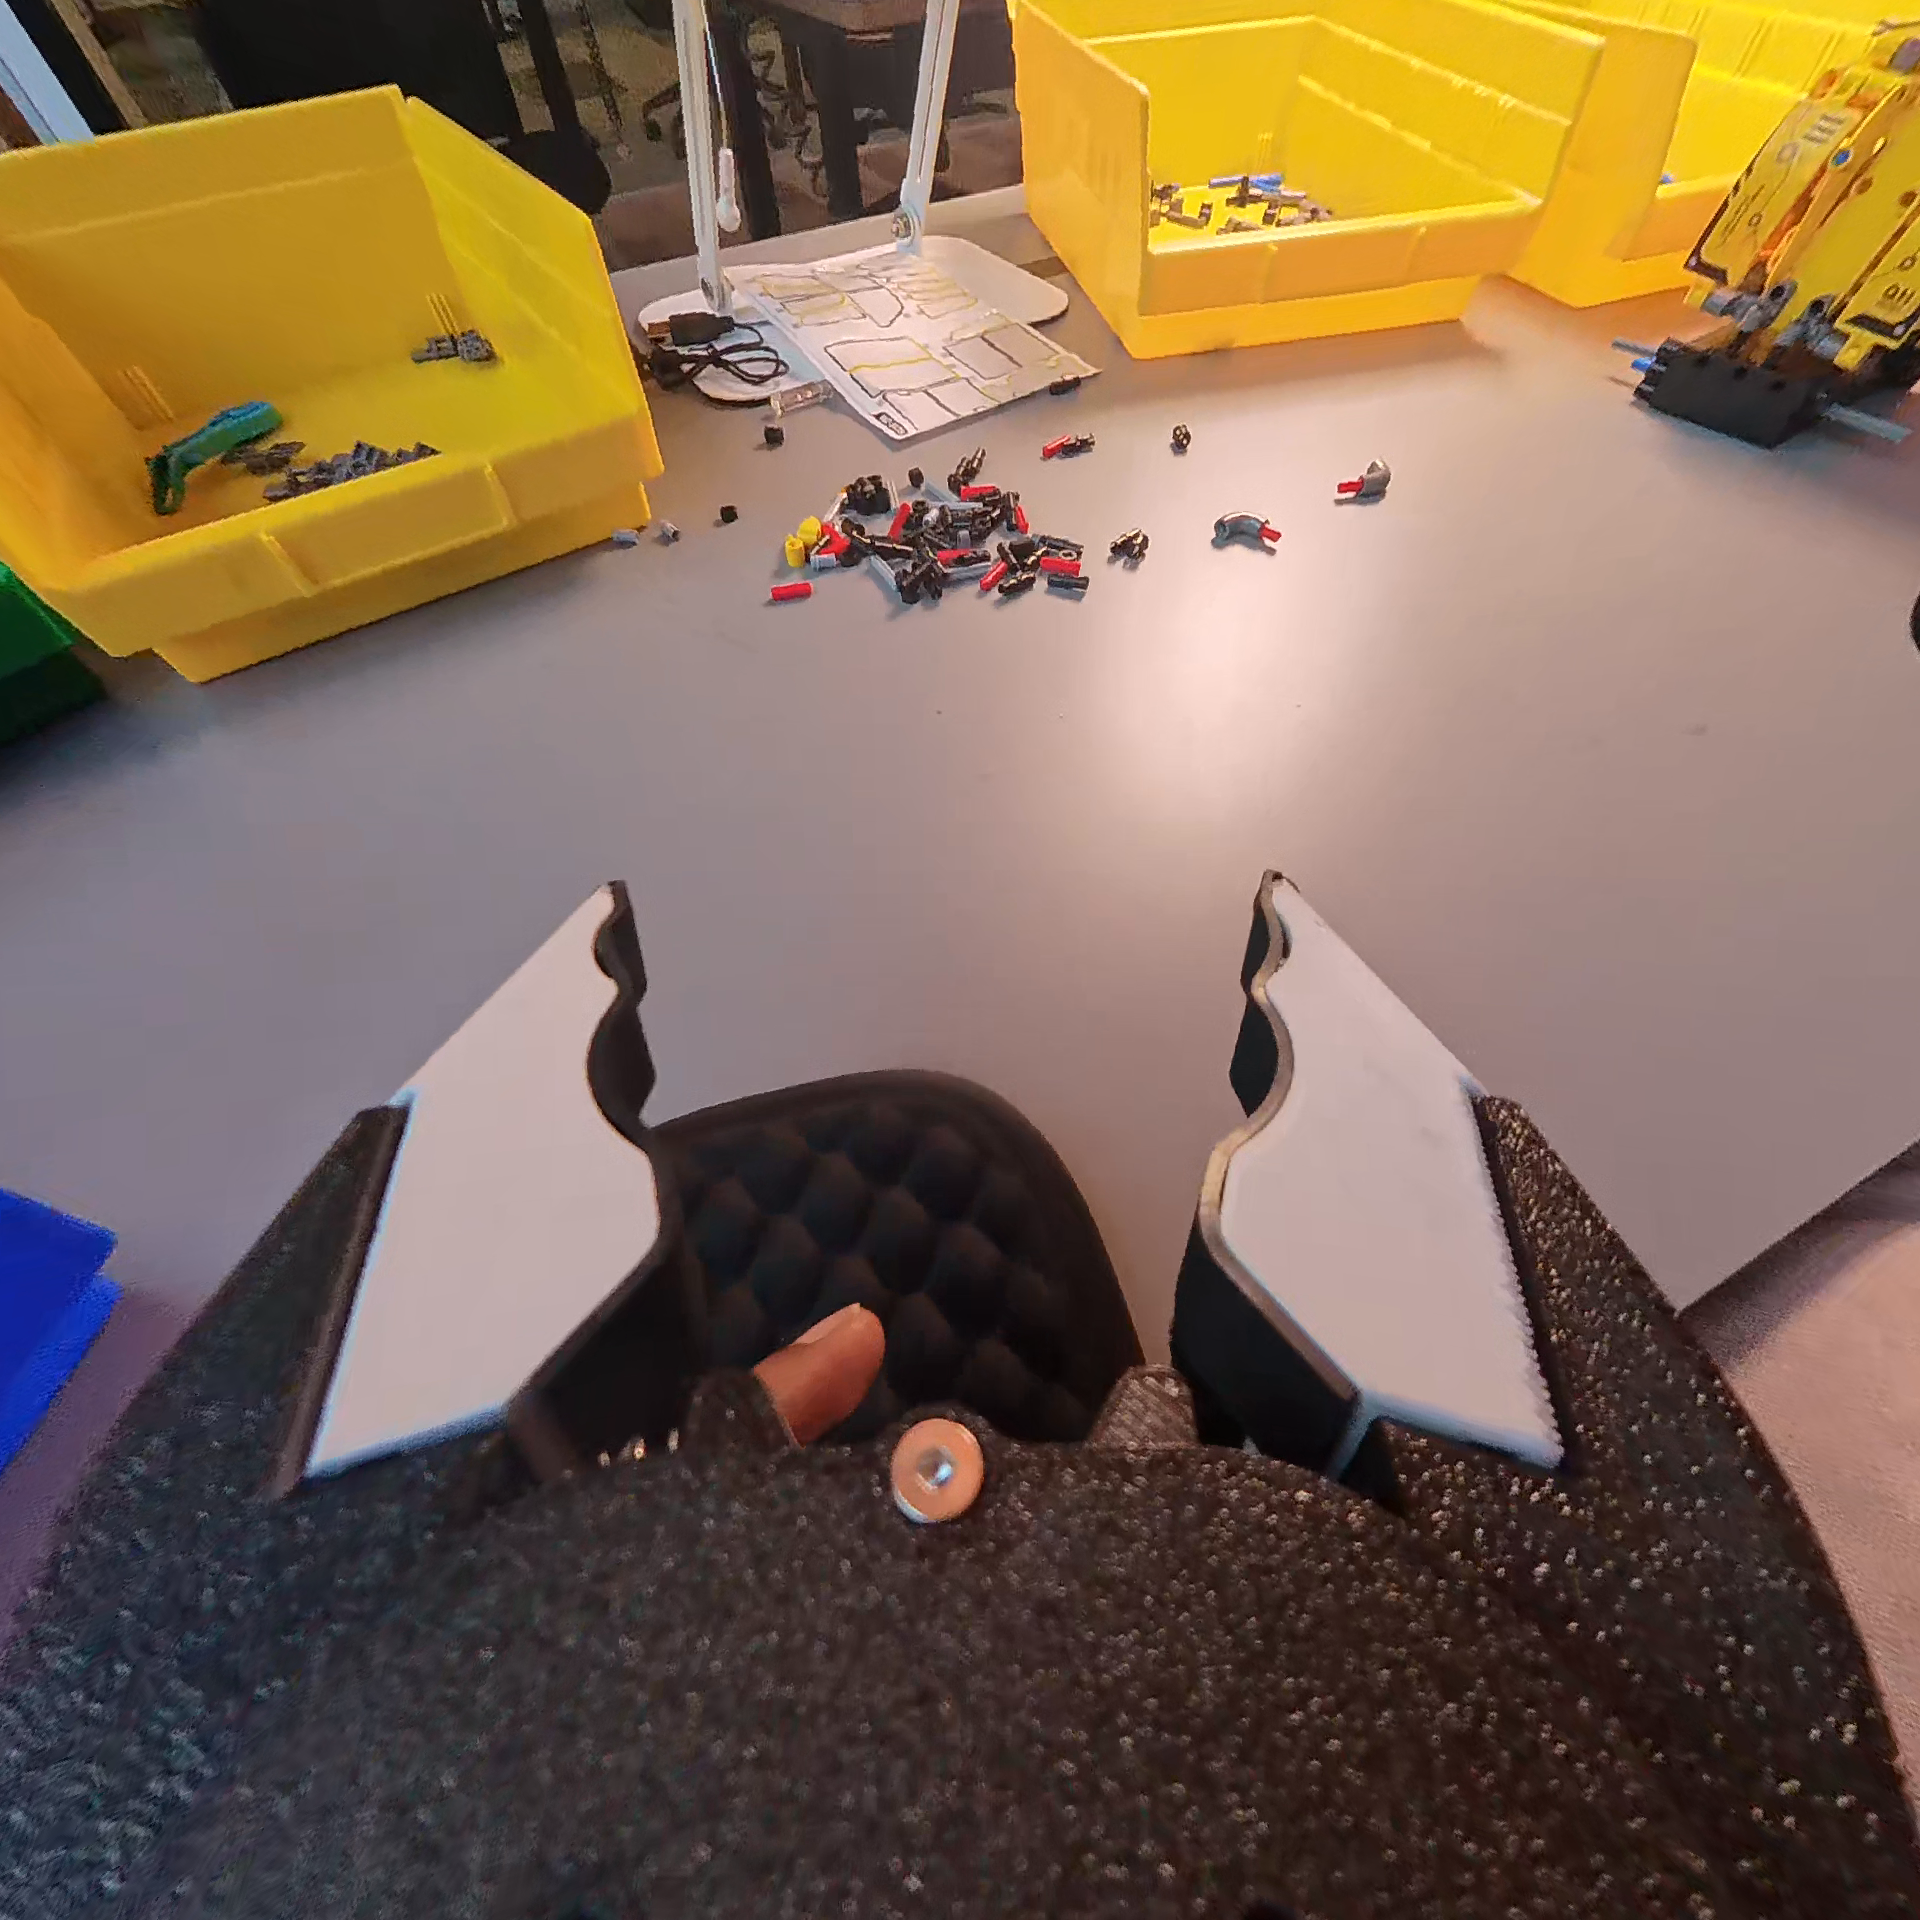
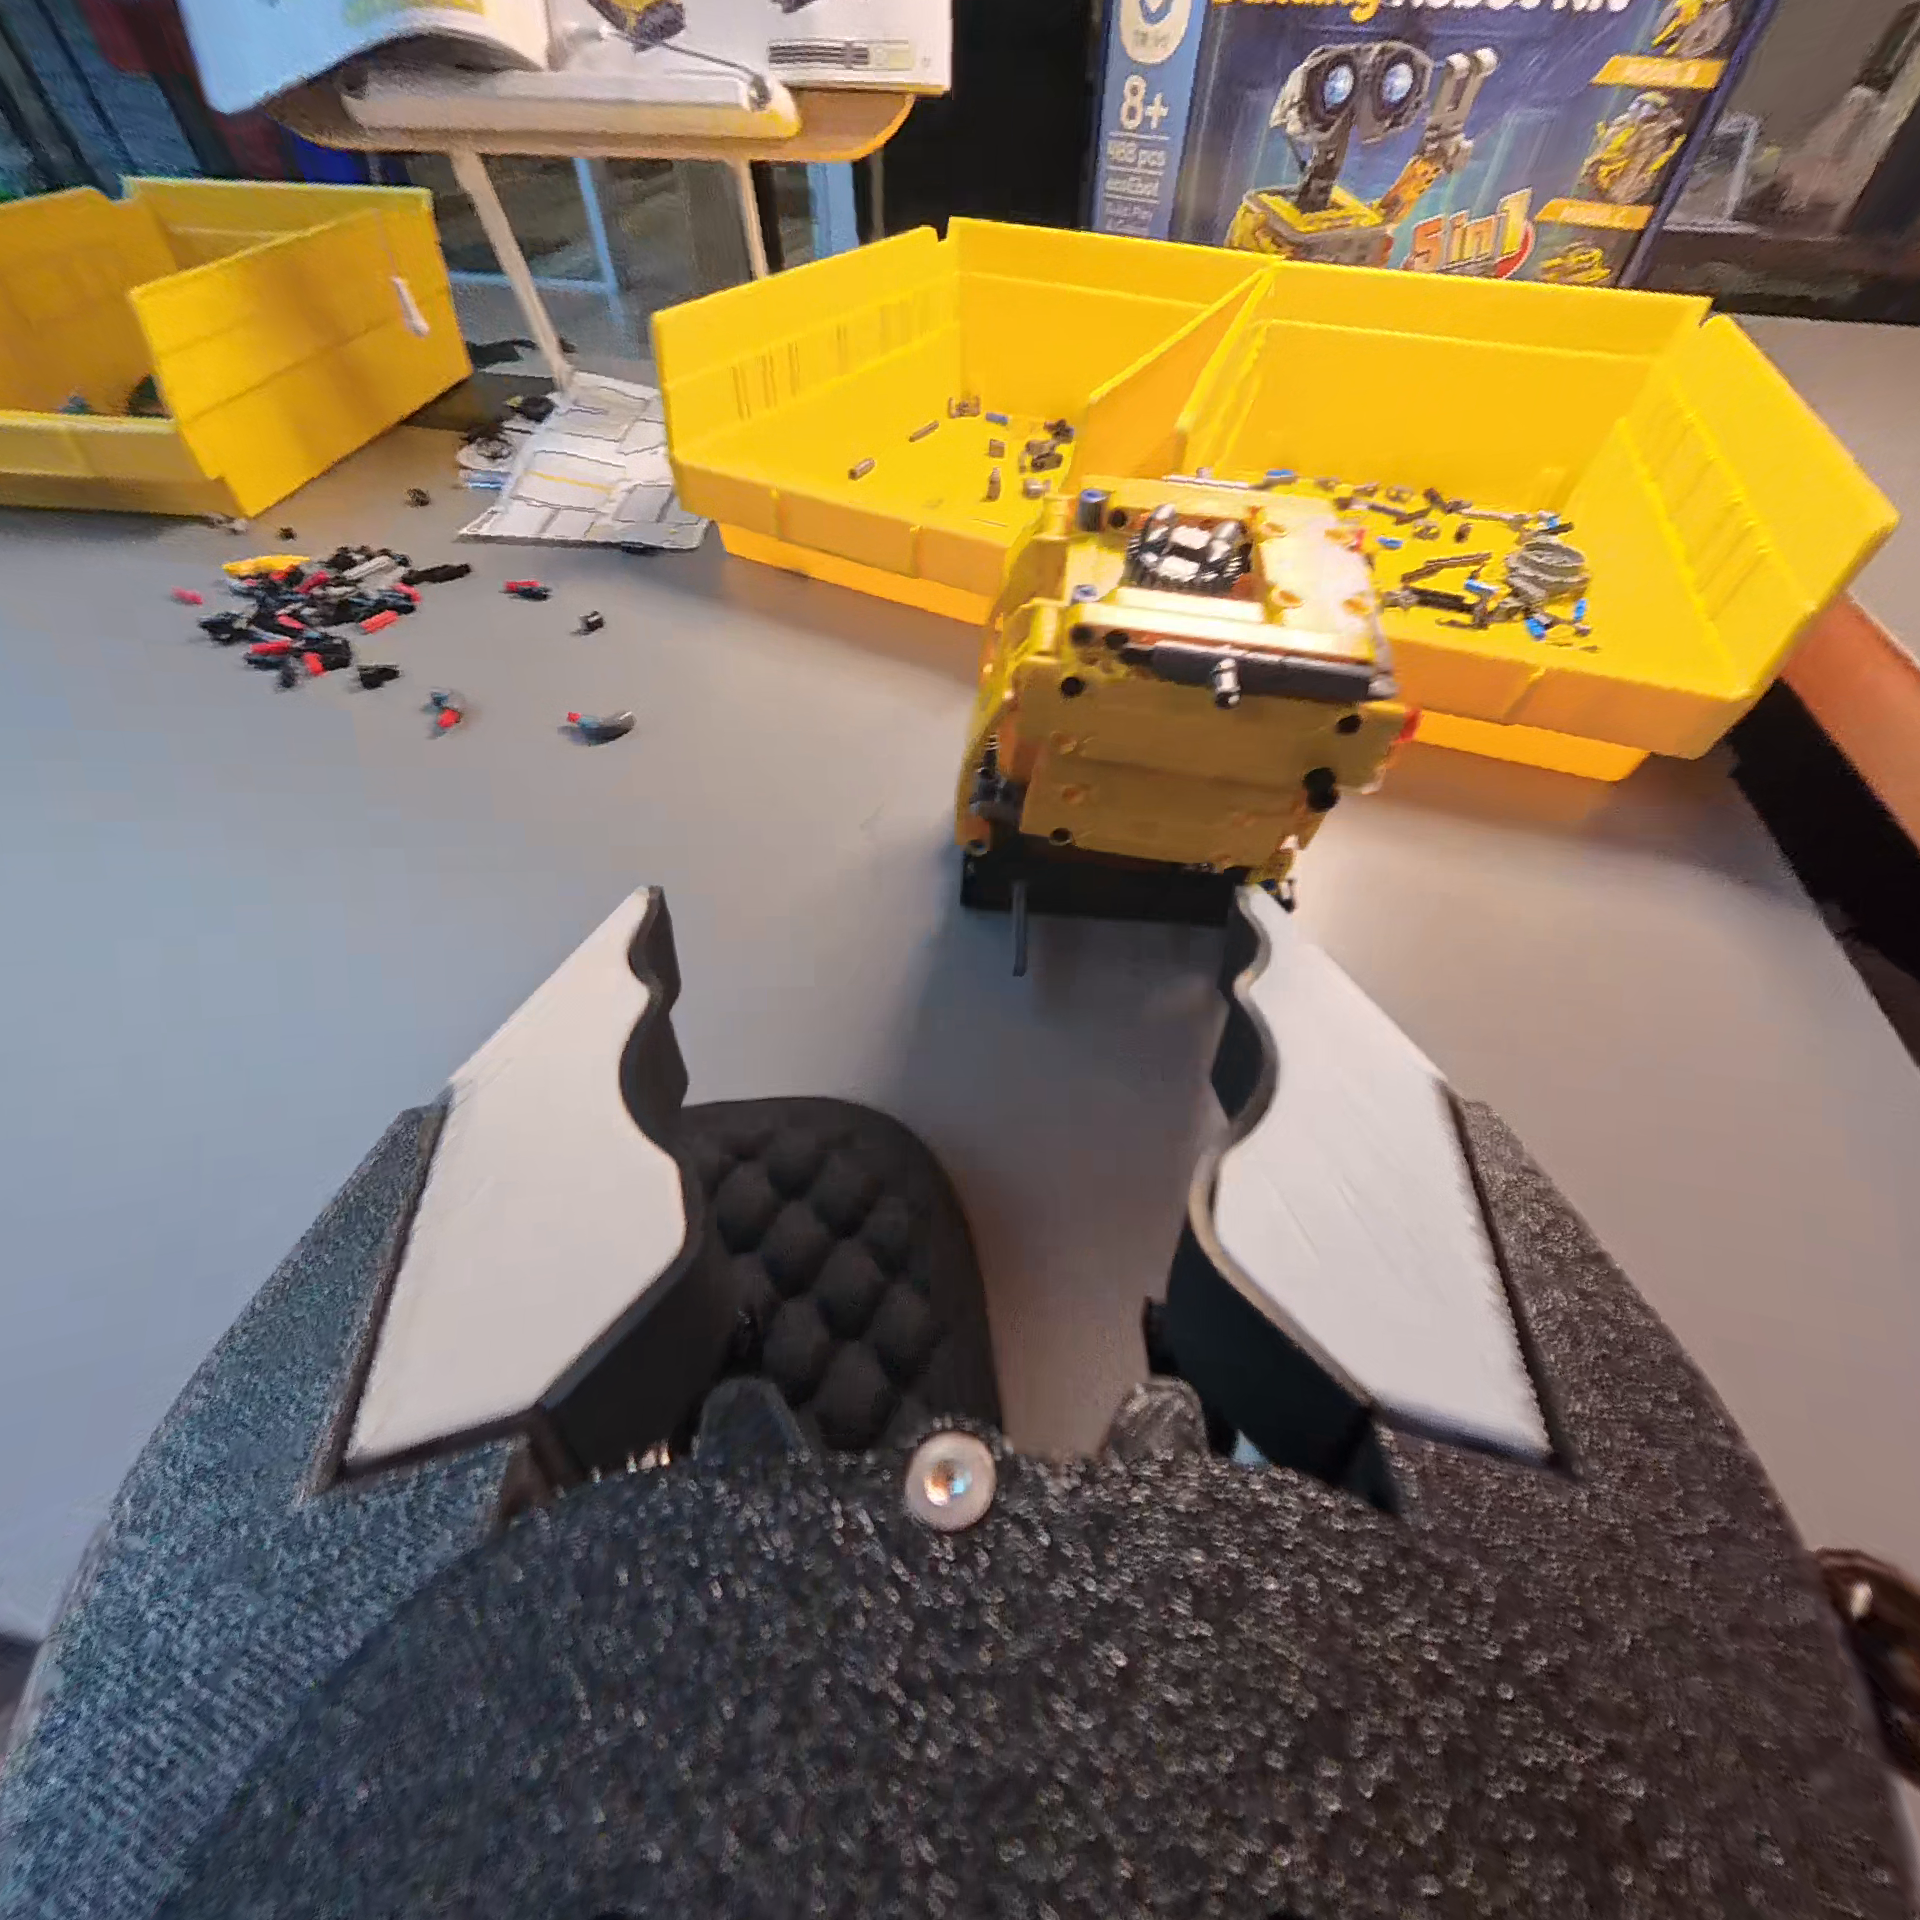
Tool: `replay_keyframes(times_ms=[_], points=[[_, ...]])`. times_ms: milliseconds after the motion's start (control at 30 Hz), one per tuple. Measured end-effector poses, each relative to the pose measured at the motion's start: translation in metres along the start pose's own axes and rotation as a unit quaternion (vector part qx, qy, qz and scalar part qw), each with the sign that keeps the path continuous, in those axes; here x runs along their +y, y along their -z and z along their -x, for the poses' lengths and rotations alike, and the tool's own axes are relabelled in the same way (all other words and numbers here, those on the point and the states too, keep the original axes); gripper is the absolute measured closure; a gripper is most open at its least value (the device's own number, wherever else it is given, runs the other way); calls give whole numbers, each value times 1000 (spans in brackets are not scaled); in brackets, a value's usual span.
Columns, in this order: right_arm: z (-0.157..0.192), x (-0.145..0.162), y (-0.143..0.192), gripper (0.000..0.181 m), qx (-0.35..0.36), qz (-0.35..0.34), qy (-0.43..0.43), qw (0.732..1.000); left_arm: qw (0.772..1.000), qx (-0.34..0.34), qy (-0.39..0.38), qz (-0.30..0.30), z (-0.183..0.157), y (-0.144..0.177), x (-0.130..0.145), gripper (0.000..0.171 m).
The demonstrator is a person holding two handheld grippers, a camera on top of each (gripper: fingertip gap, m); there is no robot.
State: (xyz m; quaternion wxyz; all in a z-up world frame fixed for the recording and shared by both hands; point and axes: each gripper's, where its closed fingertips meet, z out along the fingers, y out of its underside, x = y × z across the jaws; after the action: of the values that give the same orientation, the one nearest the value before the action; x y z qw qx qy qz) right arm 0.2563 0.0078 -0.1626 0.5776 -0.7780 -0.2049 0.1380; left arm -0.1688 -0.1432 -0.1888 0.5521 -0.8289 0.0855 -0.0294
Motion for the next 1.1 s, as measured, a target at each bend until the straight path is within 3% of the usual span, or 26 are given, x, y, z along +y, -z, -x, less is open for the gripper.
replay_keyframes(times_ms=[100, 200, 233, 333, 467, 700, 967, 1100], points=[[-43, -12, -35, 49, 45, -3, 6, 999, 1000, -3, -25, 7, -4, -2, 2, 60], [-59, -8, -75, 29, 21, 40, -7, 999, 999, -6, -38, 2, -6, -2, 1, 60], [-56, -8, -84, 30, 10, 50, -3, 999, 999, -4, -37, 1, -6, -1, 0, 60], [-55, -4, -99, 56, 26, 76, 17, 997, 1000, 0, -28, 0, -5, -1, 0, 61], [-39, -5, -91, 58, 39, 91, 0, 995, 1000, 6, -19, -11, -5, 2, -2, 66], [69, -20, -69, 66, -57, 73, -12, 996, 999, 2, -37, -29, -9, 6, -6, 65], [203, -4, -49, 66, -148, 51, 18, 988, 999, 5, -47, -16, -11, 3, -4, 63], [269, -6, -56, 61, -192, 38, 54, 979, 998, 4, -65, -12, -15, 2, -2, 62]])
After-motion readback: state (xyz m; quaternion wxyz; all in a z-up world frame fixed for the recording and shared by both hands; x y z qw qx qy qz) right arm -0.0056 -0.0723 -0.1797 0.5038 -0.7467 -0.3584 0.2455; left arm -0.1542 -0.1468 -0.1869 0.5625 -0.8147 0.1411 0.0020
